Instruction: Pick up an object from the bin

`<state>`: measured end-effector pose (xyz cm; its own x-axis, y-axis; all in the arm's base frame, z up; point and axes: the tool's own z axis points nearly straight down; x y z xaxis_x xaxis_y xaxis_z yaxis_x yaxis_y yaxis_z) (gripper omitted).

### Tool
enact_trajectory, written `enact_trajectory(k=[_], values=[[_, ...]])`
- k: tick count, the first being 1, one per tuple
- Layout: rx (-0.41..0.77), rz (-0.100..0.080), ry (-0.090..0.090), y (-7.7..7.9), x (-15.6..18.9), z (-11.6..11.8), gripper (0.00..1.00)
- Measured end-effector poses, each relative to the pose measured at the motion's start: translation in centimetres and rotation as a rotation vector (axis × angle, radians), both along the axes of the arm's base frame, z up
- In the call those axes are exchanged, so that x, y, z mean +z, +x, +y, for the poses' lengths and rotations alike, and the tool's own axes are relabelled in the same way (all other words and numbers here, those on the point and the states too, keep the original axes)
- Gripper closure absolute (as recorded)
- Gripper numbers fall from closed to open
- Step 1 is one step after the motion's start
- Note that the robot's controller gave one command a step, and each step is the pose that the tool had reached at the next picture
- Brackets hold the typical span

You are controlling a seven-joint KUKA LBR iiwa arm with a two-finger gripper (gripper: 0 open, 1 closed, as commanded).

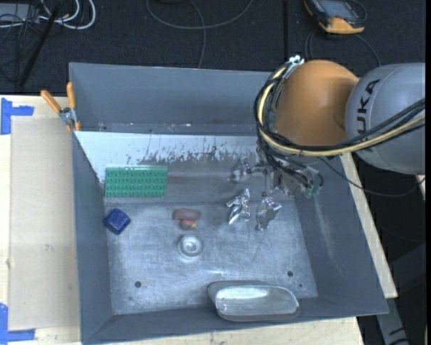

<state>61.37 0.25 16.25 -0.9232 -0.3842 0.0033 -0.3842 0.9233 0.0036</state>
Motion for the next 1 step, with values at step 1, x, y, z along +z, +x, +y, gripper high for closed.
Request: enact_trajectory(k=[1], values=[[-0.081,0.004,-0.002,0.48,-8.31,-2.68,0.0]])
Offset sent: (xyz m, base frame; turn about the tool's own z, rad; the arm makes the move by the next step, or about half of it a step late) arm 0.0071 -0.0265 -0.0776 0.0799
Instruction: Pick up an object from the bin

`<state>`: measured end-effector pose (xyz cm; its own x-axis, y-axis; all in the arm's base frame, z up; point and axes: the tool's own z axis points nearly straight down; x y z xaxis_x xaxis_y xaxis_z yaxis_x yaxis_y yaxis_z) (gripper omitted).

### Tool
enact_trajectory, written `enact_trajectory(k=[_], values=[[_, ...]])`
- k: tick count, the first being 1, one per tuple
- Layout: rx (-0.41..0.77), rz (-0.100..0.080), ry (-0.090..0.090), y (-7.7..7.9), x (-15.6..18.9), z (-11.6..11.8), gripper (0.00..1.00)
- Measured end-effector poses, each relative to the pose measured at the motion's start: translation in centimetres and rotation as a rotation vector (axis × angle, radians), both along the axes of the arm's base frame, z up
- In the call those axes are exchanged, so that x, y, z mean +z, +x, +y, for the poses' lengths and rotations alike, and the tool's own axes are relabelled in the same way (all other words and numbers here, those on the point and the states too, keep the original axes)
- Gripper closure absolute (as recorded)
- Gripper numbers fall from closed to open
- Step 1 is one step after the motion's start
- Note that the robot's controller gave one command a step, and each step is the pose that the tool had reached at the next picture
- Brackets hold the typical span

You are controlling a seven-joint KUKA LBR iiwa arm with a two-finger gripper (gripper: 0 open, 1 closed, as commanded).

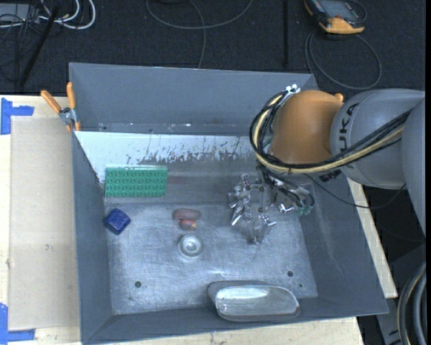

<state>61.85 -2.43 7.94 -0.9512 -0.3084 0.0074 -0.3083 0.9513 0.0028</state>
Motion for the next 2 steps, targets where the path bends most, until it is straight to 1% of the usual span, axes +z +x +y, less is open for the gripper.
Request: enact_trajectory(k=[1,2], values=[[0.001,-0.008,0.001,0.2,0.5,0.1,1.0],[0.006,-0.017,-0.001,-0.8,13.0,-1.0,1.0]])
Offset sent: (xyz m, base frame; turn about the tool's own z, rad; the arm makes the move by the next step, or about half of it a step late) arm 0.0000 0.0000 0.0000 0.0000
